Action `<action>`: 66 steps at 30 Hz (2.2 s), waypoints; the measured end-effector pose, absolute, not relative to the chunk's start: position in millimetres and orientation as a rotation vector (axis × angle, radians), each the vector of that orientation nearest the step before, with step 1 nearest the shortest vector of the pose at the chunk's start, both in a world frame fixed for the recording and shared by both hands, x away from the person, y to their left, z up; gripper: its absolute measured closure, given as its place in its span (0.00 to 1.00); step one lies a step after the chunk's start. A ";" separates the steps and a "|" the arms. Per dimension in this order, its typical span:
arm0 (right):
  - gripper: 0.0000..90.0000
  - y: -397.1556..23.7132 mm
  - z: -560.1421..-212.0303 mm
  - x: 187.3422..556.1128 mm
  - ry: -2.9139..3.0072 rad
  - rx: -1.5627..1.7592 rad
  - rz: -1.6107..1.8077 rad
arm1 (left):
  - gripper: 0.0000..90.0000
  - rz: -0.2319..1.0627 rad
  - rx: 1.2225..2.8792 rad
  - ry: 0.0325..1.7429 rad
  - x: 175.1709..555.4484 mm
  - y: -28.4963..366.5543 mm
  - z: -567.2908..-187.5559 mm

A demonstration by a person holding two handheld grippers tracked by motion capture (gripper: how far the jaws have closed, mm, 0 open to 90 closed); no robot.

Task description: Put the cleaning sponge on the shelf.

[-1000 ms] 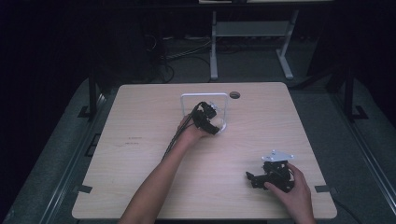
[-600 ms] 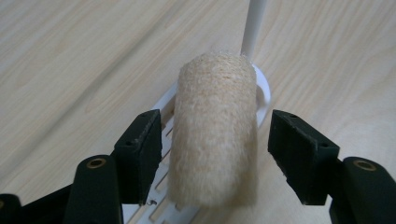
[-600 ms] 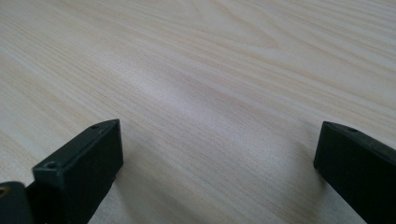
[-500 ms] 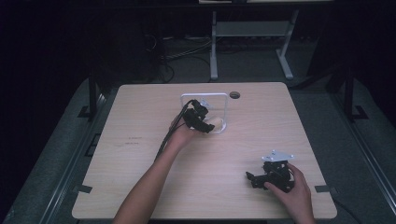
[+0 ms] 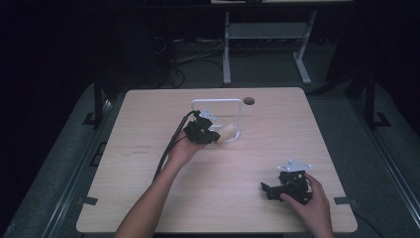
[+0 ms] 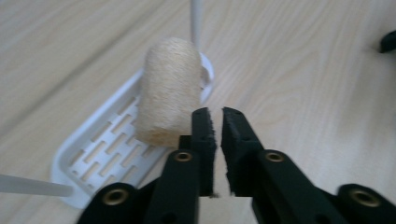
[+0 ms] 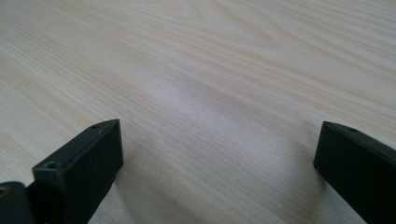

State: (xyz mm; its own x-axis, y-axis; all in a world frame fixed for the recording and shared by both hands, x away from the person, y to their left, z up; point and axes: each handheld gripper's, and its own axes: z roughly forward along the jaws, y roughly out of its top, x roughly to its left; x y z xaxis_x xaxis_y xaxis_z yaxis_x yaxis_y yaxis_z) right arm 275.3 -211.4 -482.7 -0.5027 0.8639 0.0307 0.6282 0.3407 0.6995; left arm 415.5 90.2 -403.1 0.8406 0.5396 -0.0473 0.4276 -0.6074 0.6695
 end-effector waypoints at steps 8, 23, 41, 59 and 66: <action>0.01 -211.6 -482.8 275.4 2.265 1.318 0.946 | 1.00 0.172 2.333 0.679 407.3 84.1 -426.1; 0.01 -211.7 -482.7 275.5 2.265 1.317 0.946 | 1.00 0.189 2.316 0.742 418.1 75.9 -456.8; 0.01 -211.7 -482.8 275.5 2.265 1.317 0.947 | 1.00 0.256 2.319 0.801 431.4 87.2 -455.6; 0.01 -211.6 -482.7 275.4 2.265 1.318 0.947 | 1.00 0.323 2.299 0.869 442.4 95.8 -455.7; 0.01 -211.6 -482.8 275.4 2.265 1.318 0.947 | 1.00 0.318 2.314 0.853 440.4 96.6 -453.6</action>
State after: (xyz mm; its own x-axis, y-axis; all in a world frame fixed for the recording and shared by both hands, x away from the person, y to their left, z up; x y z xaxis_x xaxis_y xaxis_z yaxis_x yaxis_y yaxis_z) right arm 275.4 -211.6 -482.8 -0.5039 0.8633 0.0282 0.6266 0.3429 0.6998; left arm 440.4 96.6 -453.6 0.7596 0.6503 0.0041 0.4948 -0.5820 0.6453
